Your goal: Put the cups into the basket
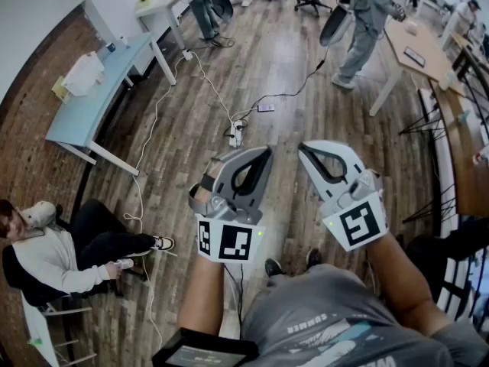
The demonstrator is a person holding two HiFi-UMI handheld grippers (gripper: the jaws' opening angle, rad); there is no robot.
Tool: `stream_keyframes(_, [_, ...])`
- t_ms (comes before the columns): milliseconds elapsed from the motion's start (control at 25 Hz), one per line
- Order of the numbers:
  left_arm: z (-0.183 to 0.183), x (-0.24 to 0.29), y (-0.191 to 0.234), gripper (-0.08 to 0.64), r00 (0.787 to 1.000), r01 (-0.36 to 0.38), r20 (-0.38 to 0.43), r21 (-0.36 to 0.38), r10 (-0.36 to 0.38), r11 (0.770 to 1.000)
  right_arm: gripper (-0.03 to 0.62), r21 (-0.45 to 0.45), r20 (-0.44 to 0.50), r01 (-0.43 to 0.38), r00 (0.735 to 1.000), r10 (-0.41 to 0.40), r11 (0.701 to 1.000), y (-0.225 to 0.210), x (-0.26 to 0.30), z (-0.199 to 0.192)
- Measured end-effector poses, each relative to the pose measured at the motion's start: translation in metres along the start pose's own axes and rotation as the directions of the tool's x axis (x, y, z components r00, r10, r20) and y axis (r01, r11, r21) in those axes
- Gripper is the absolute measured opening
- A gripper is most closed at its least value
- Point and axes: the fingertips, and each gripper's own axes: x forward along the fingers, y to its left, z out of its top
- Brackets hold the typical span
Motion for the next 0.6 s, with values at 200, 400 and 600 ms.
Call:
stream_keyframes(200, [0.0,0.001,-0.005,0.0,1.0,0.004,0.004,-0.001,-0.004,1.0,0.012,0.032,0.014,-0.018,1.0,0.017,0.999,0.002,-0.003,-0.002])
stream_keyframes(400, [0.006,0.011,-0.006,0.0,0.999,0.03,-0.038,0.102,-0.026,0.994,0.012,0.12,-0.011,-0.023,1.0,0.025,0.993,0.001,-0.01,-0.023])
stream_keyframes(600, [0.002,0.018,-0.001,0.0,0.999,0.024,-0.031,0.067,-0.022,0.997,0.012,0.077,0.019,-0.015,1.0,0.013,0.997,-0.011,-0.002,-0.015])
